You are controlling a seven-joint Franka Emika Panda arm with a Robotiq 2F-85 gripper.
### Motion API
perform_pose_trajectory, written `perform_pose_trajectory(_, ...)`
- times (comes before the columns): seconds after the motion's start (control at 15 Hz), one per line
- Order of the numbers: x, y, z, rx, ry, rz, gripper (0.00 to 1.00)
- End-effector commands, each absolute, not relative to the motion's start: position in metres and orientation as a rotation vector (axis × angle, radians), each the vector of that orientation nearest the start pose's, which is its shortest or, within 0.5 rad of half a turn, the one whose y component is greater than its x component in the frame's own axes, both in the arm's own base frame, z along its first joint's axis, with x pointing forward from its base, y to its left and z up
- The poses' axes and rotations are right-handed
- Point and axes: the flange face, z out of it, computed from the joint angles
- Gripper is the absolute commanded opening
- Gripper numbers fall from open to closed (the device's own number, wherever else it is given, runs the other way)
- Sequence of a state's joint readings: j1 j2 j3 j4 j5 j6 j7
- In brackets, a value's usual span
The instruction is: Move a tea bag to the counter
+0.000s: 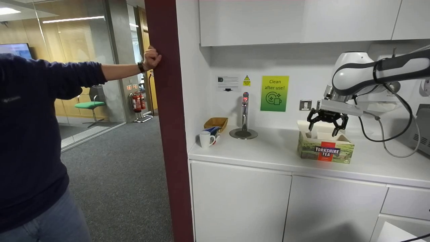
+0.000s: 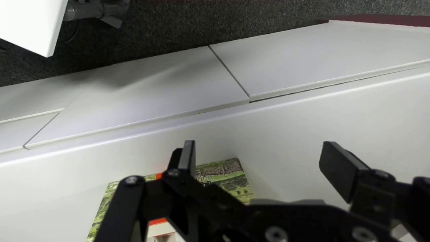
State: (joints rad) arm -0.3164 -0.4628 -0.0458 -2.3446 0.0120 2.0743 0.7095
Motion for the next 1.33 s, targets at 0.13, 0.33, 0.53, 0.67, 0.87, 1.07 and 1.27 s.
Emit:
perform_pose_trajectory(0.13, 0.402, -0.154, 0.526, -2.634, 1.567, -0.28, 1.0)
perform_pose_trajectory(0.33, 0.402, -0.154, 0.526, -2.634, 1.567, -0.281, 1.0)
perform_pose_trajectory(0.53, 0.402, -0.154, 0.526, -2.634, 1.567, -0.281, 1.0)
perform_pose_trajectory(0.67, 0.402, -0.154, 0.526, -2.634, 1.567, -0.281, 1.0)
perform_pose_trajectory(0.87, 0.411, -0.153, 0.524, -2.611, 1.595, -0.291, 1.0)
perform_pose_trajectory(1.07, 0.431, -0.164, 0.522, -2.567, 1.674, -0.285, 1.0)
perform_pose_trajectory(1.27, 0.452, -0.176, 0.523, -2.501, 1.77, -0.287, 1.0)
